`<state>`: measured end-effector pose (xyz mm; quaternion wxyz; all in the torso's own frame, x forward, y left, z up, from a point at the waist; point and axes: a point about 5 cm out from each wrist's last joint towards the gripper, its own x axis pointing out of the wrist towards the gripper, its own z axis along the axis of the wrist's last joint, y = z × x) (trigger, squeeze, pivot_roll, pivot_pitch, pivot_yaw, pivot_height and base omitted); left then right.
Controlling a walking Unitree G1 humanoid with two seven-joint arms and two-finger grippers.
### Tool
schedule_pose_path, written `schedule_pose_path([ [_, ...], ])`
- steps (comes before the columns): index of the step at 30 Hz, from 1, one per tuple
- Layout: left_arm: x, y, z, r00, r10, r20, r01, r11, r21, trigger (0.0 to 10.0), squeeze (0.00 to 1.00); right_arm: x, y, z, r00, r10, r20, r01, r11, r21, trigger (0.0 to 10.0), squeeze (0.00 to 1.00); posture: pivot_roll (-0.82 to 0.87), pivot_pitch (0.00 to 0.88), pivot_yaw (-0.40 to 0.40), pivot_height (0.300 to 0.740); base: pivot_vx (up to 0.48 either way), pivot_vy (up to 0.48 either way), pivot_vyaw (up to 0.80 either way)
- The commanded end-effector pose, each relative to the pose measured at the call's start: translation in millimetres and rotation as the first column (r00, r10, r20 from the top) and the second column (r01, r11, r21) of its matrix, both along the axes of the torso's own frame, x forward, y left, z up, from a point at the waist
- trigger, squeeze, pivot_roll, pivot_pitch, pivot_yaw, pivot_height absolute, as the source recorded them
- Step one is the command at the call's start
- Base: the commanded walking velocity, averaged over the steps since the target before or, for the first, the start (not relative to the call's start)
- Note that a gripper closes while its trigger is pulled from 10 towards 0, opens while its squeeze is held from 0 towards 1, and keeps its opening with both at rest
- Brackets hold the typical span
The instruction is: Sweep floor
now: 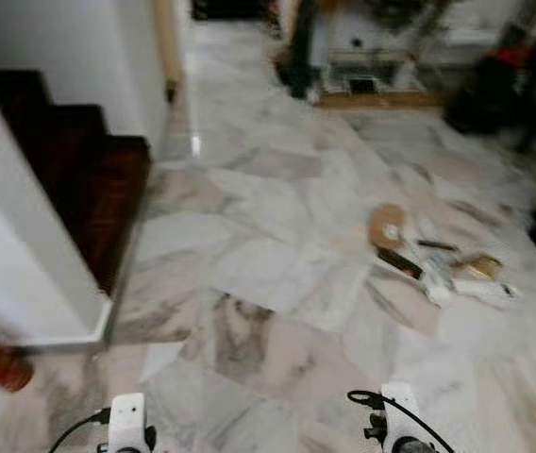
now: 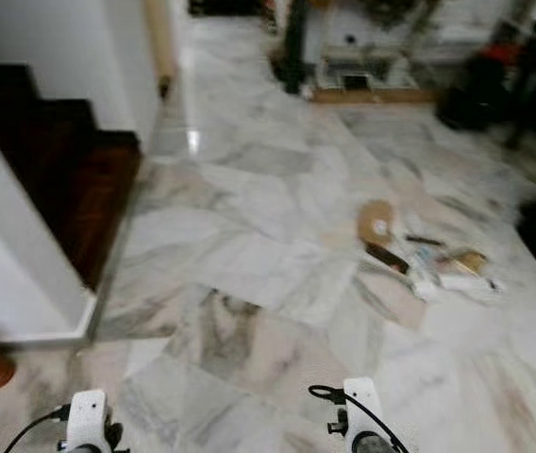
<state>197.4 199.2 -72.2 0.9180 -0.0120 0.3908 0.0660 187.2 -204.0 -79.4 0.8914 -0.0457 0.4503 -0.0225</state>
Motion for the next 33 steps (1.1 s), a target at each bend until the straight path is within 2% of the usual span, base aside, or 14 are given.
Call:
schedule_pose_path([
  [1,-5.8,9.0,-2,0.999,0.040,-0.012,-0.040,0.999,0.002,10.0,0.00,0.6,7.8,-1,1.000,0.004,-0.005,-0.004,1.000,0.020,10.0,0.00,-0.08,0.000,0.027,0.740,0.000,0.000,-0.80],
  [7,-6.0,7.2,-2,0.999,0.039,-0.014,-0.039,0.999,-0.005,10.0,0.00,-0.1,6.8,-1,1.000,-0.001,-0.005,0.001,1.000,0.018,10.0,0.00,-0.09,0.000,0.031,0.740,0.000,0.000,-0.80],
  [12,-0.4,4.4,1,0.999,0.050,0.011,-0.050,0.998,-0.027,10.0,0.00,0.8,6.0,-1,1.000,0.007,-0.004,-0.007,1.000,0.016,10.0,0.00,-0.09,0.000,0.022,0.740,0.000,0.000,-0.80],
  [18,2.7,2.6,2,0.998,0.058,0.028,-0.057,0.998,-0.039,10.0,0.00,-0.8,-0.6,0,1.000,0.001,-0.004,-0.001,1.000,0.011,10.0,0.00,-0.09,0.000,0.015,0.740,0.000,0.000,-0.80],
  [26,-0.7,2.0,0,0.997,0.072,0.018,-0.071,0.996,-0.049,10.0,0.00,-2.3,-8.0,1,1.000,0.003,0.001,-0.003,1.000,0.012,10.0,0.00,-0.09,0.000,0.011,0.740,0.113,0.000,0.00],
  [33,-1.7,3.7,0,0.997,0.077,0.015,-0.076,0.996,-0.049,10.0,0.00,-1.2,-2.0,0,1.000,0.006,-0.004,-0.006,1.000,0.016,10.0,0.00,-0.09,0.000,0.016,0.740,0.336,0.000,0.00],
])
